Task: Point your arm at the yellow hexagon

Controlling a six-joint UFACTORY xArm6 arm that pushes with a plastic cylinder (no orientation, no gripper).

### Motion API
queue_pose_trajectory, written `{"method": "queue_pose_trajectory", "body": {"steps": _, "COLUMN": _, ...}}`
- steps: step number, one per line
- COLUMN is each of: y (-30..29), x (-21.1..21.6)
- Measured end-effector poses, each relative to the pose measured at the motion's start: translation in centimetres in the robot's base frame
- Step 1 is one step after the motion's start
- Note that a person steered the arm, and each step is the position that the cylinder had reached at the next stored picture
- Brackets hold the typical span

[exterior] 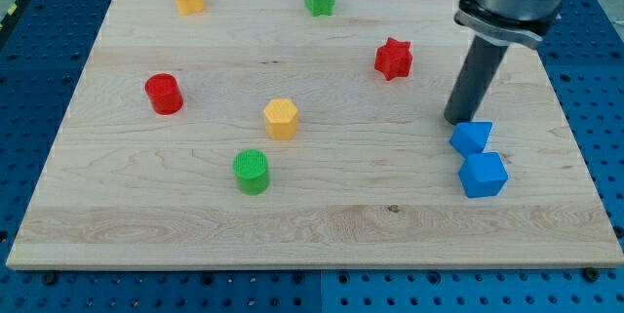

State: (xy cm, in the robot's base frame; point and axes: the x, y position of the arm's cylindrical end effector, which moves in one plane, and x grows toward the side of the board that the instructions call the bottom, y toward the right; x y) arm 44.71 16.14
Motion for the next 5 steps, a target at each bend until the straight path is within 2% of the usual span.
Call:
{"method": "queue_pose_trajectory", "body": {"steps": 1, "y": -1.3, "x": -2.1}}
{"method": "queue_pose_trajectory", "body": {"steps": 3, "y": -6.8, "x": -2.0}}
{"method": "queue_pose_trajectory", "body": {"steps": 5, "y": -8.6, "x": -2.0}}
